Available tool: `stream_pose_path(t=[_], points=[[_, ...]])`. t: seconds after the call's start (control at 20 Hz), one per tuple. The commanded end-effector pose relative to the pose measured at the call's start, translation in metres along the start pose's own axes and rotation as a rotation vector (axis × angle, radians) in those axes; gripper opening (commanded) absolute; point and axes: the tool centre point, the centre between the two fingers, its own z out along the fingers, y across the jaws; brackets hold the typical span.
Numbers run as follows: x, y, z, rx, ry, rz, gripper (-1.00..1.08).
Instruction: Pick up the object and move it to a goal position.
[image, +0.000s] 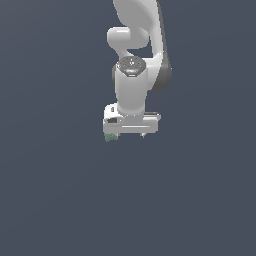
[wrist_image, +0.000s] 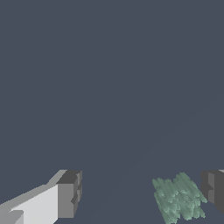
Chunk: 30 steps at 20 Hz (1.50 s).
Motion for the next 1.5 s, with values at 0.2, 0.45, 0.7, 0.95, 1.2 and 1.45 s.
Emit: stream_pose_path(t=[0.2, 0.45, 0.7, 0.95, 1.2, 1.45], points=[[0.001, 0.005, -0.005, 0.006, 0.004, 0.017, 1.0], [0.003, 0.016, -0.016, 0.018, 0.012, 0.047, 1.0], [0.003, 0.016, -0.015, 0.017, 0.012, 0.05, 1.0], [0.0, 0.019, -0.011, 0.018, 0.01, 0.095, 1.0], [-0.007, 0.024, -0.004, 0.019, 0.008, 0.178, 1.0], [-0.016, 0.031, 0.007, 0.019, 0.004, 0.301, 1.0]])
